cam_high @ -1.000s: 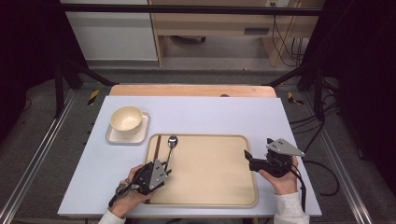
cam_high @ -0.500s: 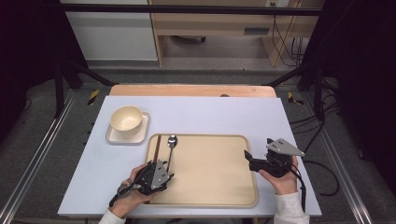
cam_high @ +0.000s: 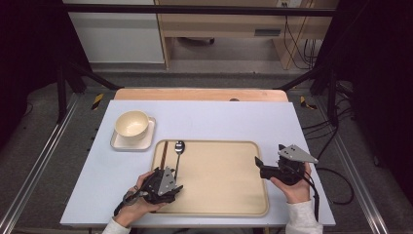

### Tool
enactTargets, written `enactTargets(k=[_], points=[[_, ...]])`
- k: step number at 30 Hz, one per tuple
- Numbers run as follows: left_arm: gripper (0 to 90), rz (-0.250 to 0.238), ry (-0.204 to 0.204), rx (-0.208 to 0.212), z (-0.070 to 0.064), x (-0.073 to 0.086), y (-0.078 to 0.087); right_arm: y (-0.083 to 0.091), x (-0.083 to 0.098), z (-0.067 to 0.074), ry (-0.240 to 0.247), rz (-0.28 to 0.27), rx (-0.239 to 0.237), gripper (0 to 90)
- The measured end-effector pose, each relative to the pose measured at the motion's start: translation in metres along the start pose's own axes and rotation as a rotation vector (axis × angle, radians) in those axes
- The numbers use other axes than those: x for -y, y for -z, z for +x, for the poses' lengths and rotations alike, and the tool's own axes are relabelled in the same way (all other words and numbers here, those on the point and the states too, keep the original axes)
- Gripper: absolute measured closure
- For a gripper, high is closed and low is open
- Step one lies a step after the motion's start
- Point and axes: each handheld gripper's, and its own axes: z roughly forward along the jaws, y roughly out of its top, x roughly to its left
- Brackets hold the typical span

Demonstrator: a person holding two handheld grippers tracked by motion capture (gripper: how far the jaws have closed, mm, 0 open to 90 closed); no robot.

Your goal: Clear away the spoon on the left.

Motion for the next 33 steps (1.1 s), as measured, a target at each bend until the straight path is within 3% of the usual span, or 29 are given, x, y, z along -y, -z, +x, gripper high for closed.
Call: enactTargets(k=[8,19,33], points=[[30.6,-0.043,0.062,0.014,0.007,0.000,0.006,0.000,0.000,0.000,-0.001,0.000,-0.001,7.0],[28.0,-0.145,0.209,0.017,0.024,0.002,0.022,0.000,0.000,-0.001,-0.008,-0.001,-0.003,6.6],[24.5,-0.214,0.348,-0.099,0.056,0.013,0.052,0.001,0.000,-0.002,-0.015,-0.002,0.004,4.6]])
